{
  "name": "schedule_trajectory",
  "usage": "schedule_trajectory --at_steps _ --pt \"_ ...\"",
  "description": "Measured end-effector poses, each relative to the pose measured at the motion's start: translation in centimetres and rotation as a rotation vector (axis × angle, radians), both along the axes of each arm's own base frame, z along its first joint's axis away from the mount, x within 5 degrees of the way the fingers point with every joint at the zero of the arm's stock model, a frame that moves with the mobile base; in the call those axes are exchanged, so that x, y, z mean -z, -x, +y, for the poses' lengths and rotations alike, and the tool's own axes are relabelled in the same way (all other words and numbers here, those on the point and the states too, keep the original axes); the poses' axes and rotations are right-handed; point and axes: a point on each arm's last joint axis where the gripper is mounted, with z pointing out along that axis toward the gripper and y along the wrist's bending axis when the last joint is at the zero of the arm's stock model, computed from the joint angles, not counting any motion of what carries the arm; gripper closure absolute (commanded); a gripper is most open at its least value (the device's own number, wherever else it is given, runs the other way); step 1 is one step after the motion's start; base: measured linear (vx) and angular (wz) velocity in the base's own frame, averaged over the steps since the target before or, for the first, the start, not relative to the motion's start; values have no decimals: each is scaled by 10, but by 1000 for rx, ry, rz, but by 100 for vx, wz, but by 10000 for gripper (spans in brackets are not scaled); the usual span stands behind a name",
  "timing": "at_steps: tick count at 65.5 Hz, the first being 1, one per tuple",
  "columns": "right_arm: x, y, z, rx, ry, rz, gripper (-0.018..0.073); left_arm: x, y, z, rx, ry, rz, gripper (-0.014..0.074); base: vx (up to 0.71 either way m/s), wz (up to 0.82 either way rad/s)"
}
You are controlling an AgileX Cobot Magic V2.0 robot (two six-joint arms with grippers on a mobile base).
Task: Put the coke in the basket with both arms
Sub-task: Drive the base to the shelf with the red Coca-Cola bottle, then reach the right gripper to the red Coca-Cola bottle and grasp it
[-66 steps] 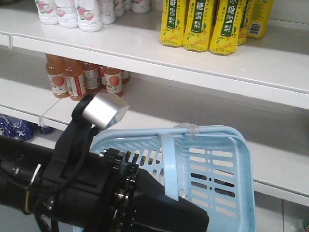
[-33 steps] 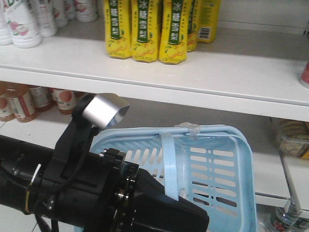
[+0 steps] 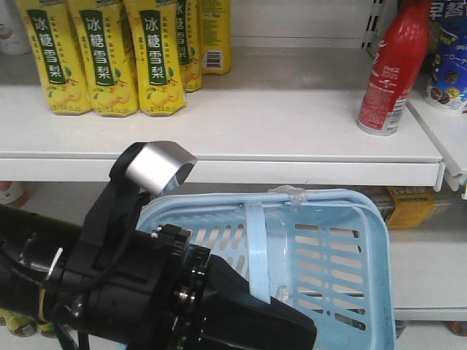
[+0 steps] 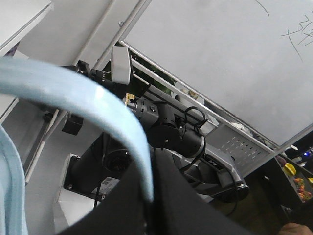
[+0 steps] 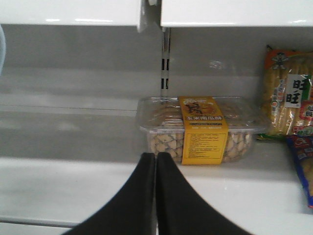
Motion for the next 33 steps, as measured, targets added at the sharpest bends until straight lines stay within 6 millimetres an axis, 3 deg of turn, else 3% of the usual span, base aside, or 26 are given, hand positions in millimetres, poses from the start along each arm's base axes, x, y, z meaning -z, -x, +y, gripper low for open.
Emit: schedule_trajectory --at_steps 33 --pt "0 0 0 0 0 0 564 0 0 0 -1 0 0 603 2 -6"
